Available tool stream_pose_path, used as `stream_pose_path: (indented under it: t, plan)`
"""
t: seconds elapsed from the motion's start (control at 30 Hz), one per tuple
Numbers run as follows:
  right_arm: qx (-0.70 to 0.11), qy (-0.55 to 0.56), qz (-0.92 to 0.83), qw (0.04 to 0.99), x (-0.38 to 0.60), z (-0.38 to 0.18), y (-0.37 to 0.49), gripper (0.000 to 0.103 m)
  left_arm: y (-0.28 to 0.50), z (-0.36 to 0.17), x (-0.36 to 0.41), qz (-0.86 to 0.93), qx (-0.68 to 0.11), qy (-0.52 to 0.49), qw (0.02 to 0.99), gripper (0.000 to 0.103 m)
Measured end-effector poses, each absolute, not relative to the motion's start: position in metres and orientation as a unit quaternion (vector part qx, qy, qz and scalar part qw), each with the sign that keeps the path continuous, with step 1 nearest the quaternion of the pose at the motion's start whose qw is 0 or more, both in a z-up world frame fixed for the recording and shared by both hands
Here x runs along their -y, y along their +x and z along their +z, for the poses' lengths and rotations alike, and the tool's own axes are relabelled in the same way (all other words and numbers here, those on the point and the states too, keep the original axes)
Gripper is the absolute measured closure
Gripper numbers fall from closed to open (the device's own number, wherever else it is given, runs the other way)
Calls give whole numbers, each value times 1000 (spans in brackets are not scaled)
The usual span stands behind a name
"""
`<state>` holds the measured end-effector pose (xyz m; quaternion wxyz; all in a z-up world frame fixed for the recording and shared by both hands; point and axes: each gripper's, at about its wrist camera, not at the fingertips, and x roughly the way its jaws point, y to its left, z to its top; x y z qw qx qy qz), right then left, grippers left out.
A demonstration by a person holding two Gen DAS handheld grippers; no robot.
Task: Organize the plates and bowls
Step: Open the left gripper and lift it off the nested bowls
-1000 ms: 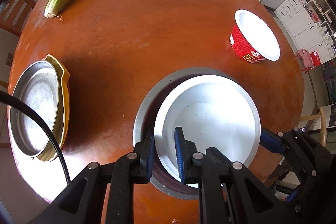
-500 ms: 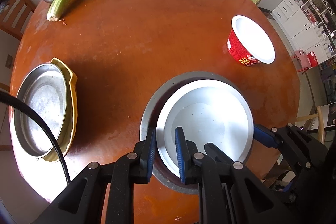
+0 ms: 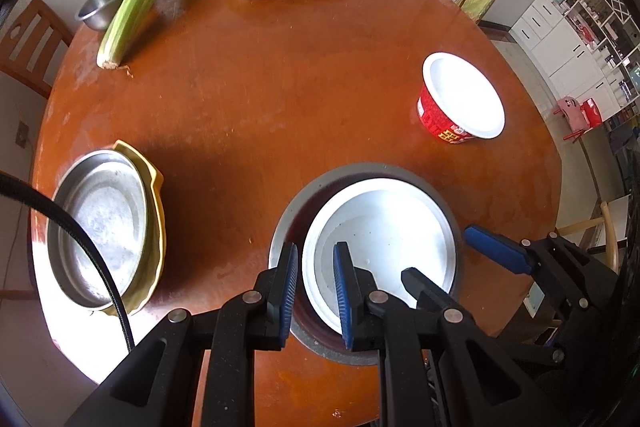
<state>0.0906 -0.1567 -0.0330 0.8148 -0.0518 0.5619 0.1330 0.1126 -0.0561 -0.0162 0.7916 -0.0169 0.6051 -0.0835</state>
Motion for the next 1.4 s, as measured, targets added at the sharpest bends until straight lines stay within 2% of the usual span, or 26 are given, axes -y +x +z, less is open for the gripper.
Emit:
stream_pose_path:
  t: [1.1, 1.4]
  plan:
    - [-474, -20, 100, 875, 209, 64, 114, 40, 135, 68, 91, -84, -533, 22, 842, 85]
    - [-463, -9, 78, 883, 232, 75, 121, 39, 147, 71, 107, -86, -527, 37, 845, 83]
